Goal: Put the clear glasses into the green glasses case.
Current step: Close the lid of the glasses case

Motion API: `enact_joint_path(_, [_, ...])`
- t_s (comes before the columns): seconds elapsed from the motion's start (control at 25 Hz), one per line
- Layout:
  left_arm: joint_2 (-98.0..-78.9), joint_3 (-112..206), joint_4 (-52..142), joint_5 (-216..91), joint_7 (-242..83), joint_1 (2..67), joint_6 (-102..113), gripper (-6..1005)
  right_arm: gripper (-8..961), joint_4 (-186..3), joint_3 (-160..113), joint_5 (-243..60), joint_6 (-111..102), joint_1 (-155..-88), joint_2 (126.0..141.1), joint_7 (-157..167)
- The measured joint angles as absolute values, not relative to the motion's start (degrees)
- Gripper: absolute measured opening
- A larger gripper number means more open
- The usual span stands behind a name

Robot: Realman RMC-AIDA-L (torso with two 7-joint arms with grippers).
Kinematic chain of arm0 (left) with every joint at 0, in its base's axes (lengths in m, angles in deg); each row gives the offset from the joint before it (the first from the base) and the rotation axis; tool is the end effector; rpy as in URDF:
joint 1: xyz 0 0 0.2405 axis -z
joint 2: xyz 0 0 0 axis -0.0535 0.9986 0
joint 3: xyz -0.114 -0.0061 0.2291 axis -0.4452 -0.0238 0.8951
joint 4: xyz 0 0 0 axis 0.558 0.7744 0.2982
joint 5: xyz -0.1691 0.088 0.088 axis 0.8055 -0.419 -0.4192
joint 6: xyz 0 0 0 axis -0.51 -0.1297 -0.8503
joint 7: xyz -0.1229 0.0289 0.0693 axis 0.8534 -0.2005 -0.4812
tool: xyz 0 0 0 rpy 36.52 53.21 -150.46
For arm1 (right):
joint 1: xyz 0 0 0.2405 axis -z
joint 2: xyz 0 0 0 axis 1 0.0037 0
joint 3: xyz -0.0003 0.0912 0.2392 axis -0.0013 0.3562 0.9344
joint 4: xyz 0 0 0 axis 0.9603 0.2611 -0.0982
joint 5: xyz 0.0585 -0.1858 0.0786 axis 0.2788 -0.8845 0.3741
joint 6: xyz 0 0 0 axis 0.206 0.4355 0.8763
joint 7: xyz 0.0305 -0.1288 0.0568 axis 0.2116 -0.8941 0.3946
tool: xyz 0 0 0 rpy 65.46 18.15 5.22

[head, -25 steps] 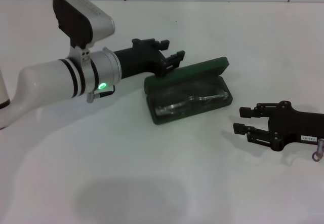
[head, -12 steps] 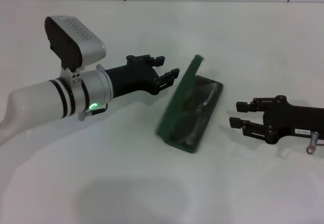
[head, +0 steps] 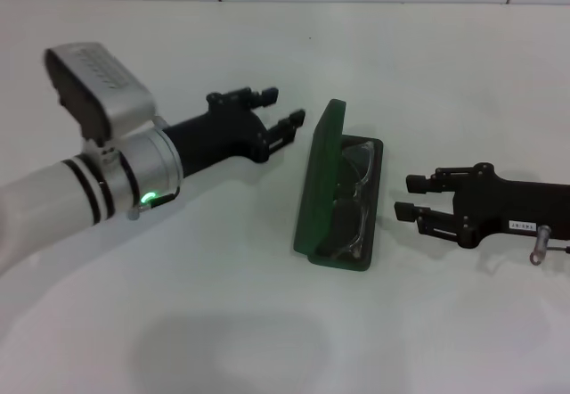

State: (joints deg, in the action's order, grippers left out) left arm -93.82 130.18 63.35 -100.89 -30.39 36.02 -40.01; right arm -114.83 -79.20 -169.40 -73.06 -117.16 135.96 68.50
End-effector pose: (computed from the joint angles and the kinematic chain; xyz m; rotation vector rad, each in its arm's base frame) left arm -0.2405 0.3604 -0.0892 -2.4267 -0.5085 -0.6776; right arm 0.2807 0.3210 -0.0318 -2.7152 0.5146 0.6434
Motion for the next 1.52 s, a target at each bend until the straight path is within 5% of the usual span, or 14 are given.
enact_joint_path(1.52, [-93.84, 130.08, 61.82, -97.63, -30.74, 37.31, -46.57, 547, 431, -114.01, -95.02, -173.35, -68.08, -128.24, 136.99, 75.33])
